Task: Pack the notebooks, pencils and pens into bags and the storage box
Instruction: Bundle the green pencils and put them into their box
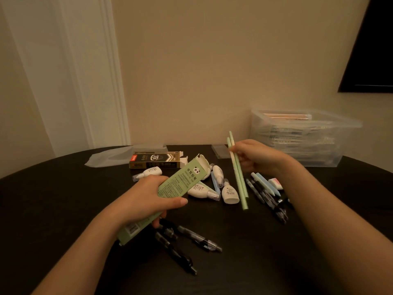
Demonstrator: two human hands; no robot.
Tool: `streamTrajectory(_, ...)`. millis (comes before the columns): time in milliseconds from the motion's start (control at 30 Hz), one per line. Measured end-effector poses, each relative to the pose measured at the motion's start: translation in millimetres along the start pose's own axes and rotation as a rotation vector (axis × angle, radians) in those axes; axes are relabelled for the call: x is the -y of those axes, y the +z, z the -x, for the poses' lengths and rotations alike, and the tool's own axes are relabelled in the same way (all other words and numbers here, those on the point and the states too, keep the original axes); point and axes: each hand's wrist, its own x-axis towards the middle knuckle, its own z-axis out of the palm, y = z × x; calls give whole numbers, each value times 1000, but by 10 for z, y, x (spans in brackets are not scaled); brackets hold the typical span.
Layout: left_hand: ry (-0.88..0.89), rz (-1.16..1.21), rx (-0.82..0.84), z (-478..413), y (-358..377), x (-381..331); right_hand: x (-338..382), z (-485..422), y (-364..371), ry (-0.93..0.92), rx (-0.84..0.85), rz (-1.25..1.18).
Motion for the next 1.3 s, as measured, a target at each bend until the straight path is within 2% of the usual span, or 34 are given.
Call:
streamTrajectory(67, -13, 18, 17, 6, -15, 7, -25, 62, 95, -89, 13, -319)
streamTrajectory(167, -21, 39, 44, 13, -30, 16, -119, 83, 234, -219, -41, -673)
streamTrajectory(233, -22, 49, 56, 18, -29, 8, -186, 75, 313, -282, -134, -857)
streamTrajectory(300, -24, 51, 75, 21, -23, -6, -230, 93, 349, -318, -273, -942)
streamTrajectory(400, -16, 49, 86, 21, -2, -22, -285, 145, 319, -354, -445, -938)
streamTrajectory(500, -8, 25, 86, 31, 18, -24, -340, 211, 321, -337, -511, -890)
streamTrajectory(800, -16, 32, 176, 25, 59, -44, -352, 268, 450, -346, -402, -770)
streamTrajectory(1300, -58, 20, 224, 43, 104, -80, -337, 322, 354, -338, -410, -634)
